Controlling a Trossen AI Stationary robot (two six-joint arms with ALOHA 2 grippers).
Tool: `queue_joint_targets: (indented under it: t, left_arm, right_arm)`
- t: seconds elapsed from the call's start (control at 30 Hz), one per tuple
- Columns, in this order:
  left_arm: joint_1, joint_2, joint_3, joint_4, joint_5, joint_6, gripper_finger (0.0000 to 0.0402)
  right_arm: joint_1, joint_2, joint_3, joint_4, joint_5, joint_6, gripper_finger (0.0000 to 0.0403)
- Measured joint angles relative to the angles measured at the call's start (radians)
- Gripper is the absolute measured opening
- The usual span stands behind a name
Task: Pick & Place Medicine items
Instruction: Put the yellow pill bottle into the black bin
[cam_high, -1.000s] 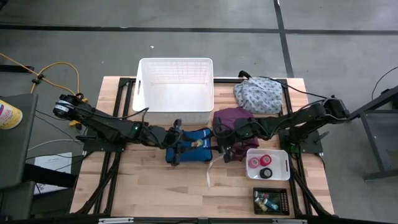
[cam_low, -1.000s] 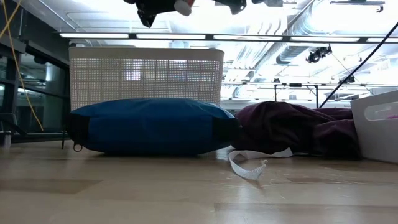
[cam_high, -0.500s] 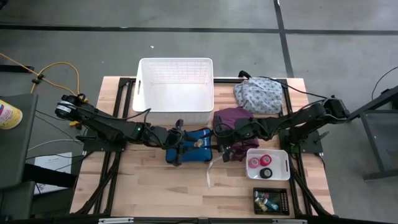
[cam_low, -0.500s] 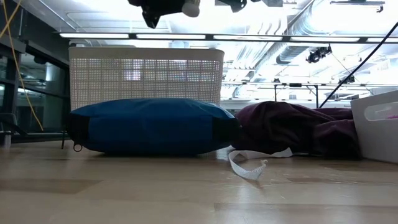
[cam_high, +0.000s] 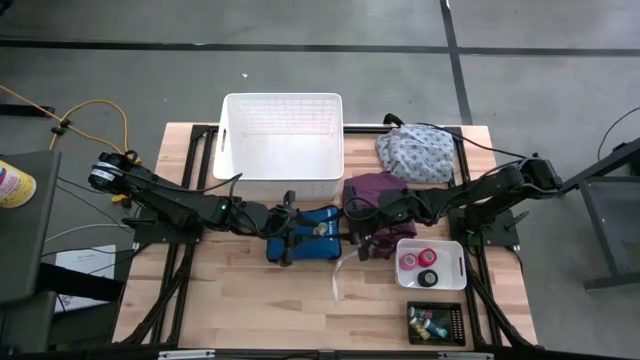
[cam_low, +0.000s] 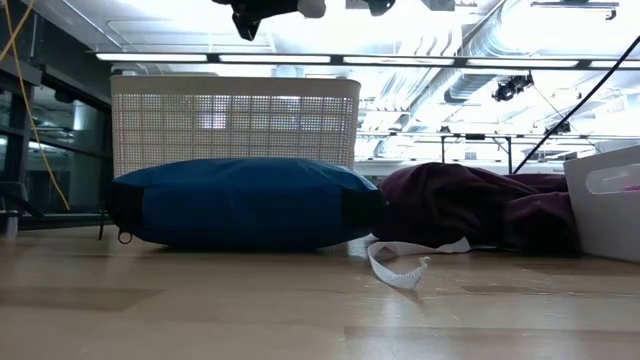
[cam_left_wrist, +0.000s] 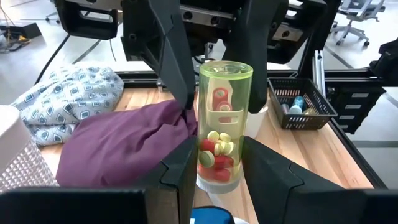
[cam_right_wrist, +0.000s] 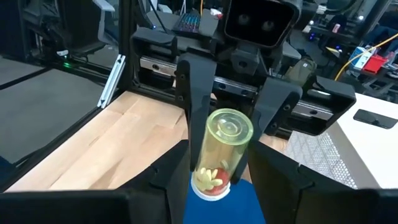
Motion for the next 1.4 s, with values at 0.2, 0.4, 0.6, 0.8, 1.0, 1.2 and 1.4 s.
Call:
queue_joint_targets:
  t: [0.2,0.4,0.6,0.8,1.0,1.2,1.4]
  left_arm:
    - [0.000,0.000,0.000,0.009,0.001,0.000,0.0114]
    - [0.000,0.000,0.000,0.030,0.002,0.002,0.0114]
    - [-0.001,0.002,-0.002,0.025,0.001,0.003,0.0114]
    - [0.000,0.001,0.001,0.031,0.001,0.004,0.0114]
    - [-0.002,0.000,0.001,0.010,0.000,0.021,0.0114]
    - [-0.017,0.000,0.001,0.002,0.000,0.026,0.0114]
    - [-0.025,0.000,0.001,0.002,-0.002,0.026,0.0114]
  right_arm:
    - [0.000,0.000,0.000,0.020,-0.013,0.000,0.0149]
    - [0.000,0.056,0.000,0.091,-0.018,-0.001,0.0149]
    - [0.001,0.095,0.001,0.147,-0.016,-0.008,0.0149]
    - [0.001,0.080,0.002,0.150,-0.017,-0.008,0.0149]
    - [0.001,0.078,0.000,0.156,-0.015,-0.002,0.0149]
    - [0.001,0.078,0.000,0.155,-0.016,0.000,0.0149]
    - [0.001,0.078,0.000,0.155,-0.019,0.003,0.0149]
